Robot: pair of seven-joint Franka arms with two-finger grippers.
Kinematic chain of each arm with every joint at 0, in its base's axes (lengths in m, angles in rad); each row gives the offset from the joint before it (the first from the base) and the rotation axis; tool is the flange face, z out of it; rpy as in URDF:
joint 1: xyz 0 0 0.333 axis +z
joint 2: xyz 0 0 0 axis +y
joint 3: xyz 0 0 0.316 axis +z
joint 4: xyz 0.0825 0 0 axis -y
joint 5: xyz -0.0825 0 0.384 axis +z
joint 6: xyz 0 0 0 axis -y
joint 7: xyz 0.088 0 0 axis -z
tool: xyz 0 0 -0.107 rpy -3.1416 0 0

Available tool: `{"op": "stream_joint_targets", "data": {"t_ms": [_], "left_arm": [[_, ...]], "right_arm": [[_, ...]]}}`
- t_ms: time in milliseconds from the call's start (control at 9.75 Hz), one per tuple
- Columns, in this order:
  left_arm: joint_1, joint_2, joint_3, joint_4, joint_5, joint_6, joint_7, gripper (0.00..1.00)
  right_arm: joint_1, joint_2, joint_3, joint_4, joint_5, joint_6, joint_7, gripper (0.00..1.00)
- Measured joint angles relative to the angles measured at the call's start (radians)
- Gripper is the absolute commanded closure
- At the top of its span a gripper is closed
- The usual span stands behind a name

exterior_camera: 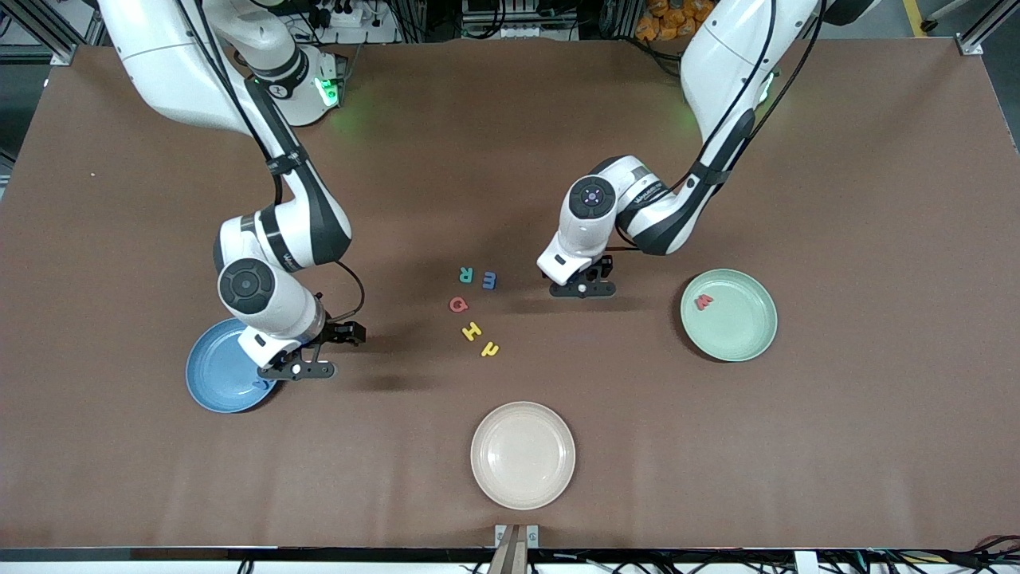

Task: Sort uppercase to blue plate, lowercase to green plate

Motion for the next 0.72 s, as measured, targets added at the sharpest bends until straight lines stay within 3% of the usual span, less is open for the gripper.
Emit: {"op": "stream_joint_targets", "data": {"t_ms": [308, 718], "left_arm": [[0.002, 0.0, 0.0, 0.0, 0.0, 0.0, 0.0, 0.3], [0.002, 0.0, 0.0, -0.001, -0.001, -0.001, 0.0, 0.3]], "right_arm": [[0.0, 0.0, 0.0, 0.0, 0.0, 0.0, 0.0, 0.0], [0.0, 0.0, -0.001, 0.0, 0.0, 0.0, 0.0, 0.0]]}}
